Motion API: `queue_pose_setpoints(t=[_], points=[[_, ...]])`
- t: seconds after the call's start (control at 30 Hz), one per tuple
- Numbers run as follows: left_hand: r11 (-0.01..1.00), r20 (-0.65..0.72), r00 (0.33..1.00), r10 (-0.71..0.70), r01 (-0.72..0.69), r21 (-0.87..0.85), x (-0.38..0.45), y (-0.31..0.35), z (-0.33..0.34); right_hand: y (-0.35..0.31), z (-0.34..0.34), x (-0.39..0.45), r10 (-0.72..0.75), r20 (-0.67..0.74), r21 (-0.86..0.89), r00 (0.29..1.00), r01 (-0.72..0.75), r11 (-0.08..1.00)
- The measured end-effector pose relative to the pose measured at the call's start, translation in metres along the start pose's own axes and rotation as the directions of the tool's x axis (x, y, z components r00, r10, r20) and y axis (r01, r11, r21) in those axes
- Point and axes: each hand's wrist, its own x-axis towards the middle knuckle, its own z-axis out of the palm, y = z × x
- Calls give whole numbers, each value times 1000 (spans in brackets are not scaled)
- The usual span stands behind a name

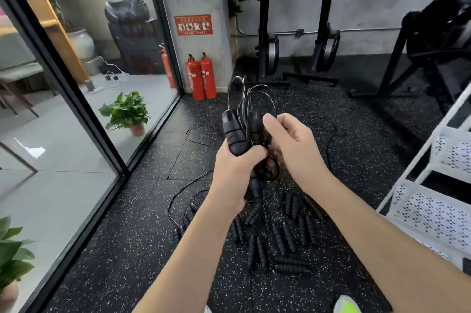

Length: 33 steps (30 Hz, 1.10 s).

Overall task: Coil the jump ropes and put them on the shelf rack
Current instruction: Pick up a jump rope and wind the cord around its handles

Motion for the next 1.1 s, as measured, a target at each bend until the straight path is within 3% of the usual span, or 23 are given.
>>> queue_pose_setpoints(t=[0.1, 0.23, 0.33, 0.5, 0.57, 0.73, 0.83, 0.97, 1.1], points=[[997, 45, 998, -34, 31, 72, -23, 4, 14, -11, -13, -17, -29, -100, -68, 995, 22, 997], [983, 0, 997, -83, 81, 166, -47, -13, 27, -9, -26, -43, -86, -142, -389, 986, 25, 921], [965, -4, 996, -93, 91, 245, -60, -31, 33, -2, -32, -61, 5, -108, -301, 994, -38, 953], [868, 12, 999, -38, 27, 496, -67, -61, 33, 18, -49, -73, -98, -224, -269, 970, 35, 963], [852, 12, 997, -74, 57, 520, -62, -73, 31, 26, -52, -71, -8, -220, -199, 976, -37, 979], [828, 52, 990, -130, 79, 556, -43, -103, 26, 67, -57, -62, 179, -245, -236, 953, -238, 942], [803, 191, 947, -257, 99, 588, -28, -113, 16, 85, -67, -59, 310, -304, -116, 901, -358, 927], [841, 239, 875, -421, 277, 465, -11, -103, 2, 99, -81, -53, 374, -274, -74, 886, -407, 911], [871, 262, 850, -457, 366, 328, 4, -94, -17, 96, -84, -52, 272, -215, -137, 938, -305, 942]])
